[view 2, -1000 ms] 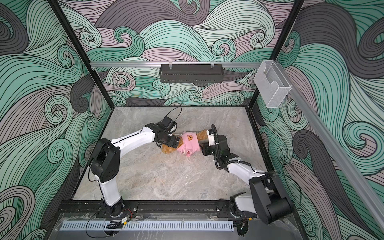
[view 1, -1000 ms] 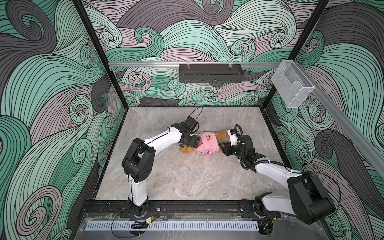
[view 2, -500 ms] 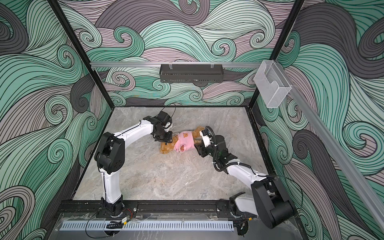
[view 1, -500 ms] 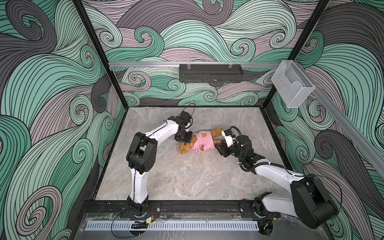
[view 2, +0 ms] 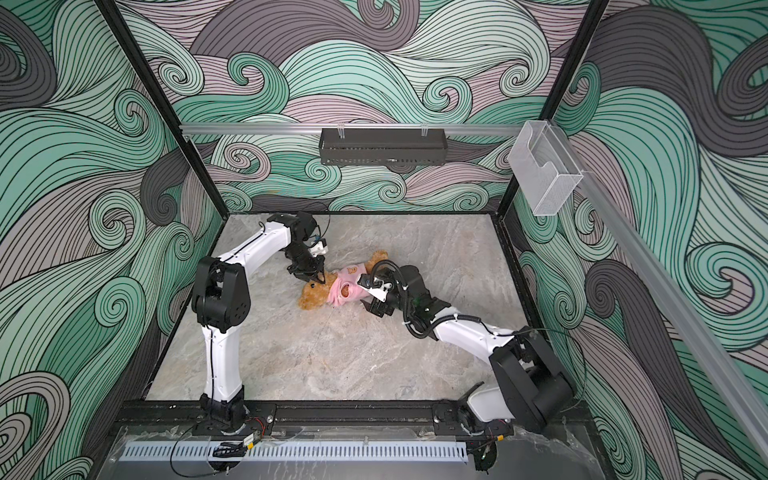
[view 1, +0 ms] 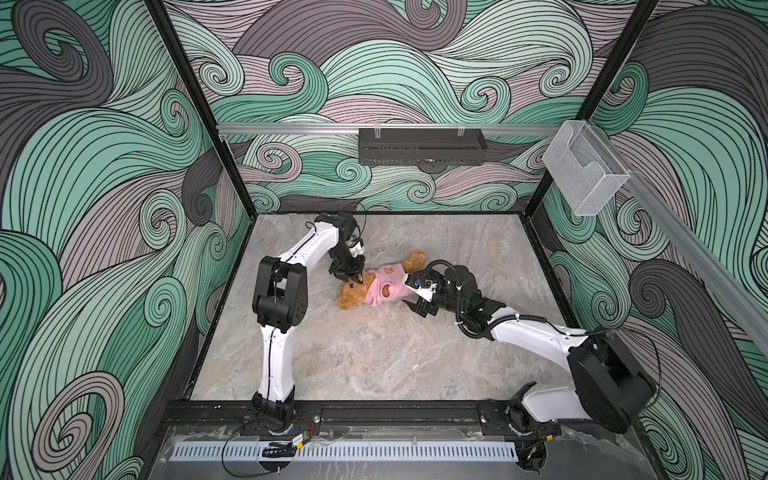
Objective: Dress the teddy bear
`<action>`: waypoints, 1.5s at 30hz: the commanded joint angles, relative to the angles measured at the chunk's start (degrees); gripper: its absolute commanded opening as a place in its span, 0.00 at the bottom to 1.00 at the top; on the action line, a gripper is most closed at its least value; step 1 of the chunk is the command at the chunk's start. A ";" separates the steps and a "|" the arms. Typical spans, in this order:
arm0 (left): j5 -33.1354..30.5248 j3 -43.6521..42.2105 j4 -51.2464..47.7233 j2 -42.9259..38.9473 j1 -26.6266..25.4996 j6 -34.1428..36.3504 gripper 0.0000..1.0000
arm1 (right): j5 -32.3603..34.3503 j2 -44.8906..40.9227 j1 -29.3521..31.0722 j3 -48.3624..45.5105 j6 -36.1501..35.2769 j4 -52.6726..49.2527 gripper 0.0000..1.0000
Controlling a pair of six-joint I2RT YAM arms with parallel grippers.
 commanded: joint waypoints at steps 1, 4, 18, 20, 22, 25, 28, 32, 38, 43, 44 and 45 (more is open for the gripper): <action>4.45 4.50 -6.25 1.88 0.18 4.08 0.24 | -1.38 2.89 0.16 3.13 -9.96 -3.93 0.90; 5.47 6.35 -7.29 3.26 0.12 4.81 0.24 | -3.15 5.75 0.24 4.68 -11.29 -5.62 0.90; 17.69 7.48 -9.62 6.72 3.88 10.77 0.24 | -3.97 14.00 -2.66 4.67 -5.88 3.87 0.90; 19.02 7.48 -9.77 7.41 4.97 11.18 0.24 | -3.12 14.88 -2.64 5.29 -7.18 3.32 0.89; 19.62 7.47 -9.66 7.99 5.92 11.13 0.24 | -1.78 16.30 -2.64 6.23 -9.07 2.26 0.88; 20.73 7.48 -9.53 8.66 6.66 11.12 0.24 | -1.38 18.36 -2.68 9.03 -10.07 -0.32 0.82; 20.91 7.33 -9.27 9.05 6.79 11.03 0.25 | -2.87 19.60 -2.72 12.14 -10.62 -5.06 0.65; 20.80 6.97 -9.09 9.21 6.97 10.79 0.29 | -10.54 18.51 -3.42 10.91 -4.06 1.67 0.33; 19.12 5.40 -7.21 7.44 7.50 8.76 0.48 | -19.03 14.27 -4.19 7.25 9.16 11.39 0.15; 14.91 4.96 -4.11 2.96 7.67 5.50 0.71 | -21.14 10.25 -3.95 5.47 16.75 11.00 0.06; 13.72 4.72 -3.06 1.26 7.85 4.75 0.76 | -20.31 9.48 -3.90 4.93 17.90 10.35 0.05; 12.43 4.15 -1.73 -0.63 8.08 3.80 0.79 | -19.74 8.64 -3.97 4.21 18.81 9.79 0.05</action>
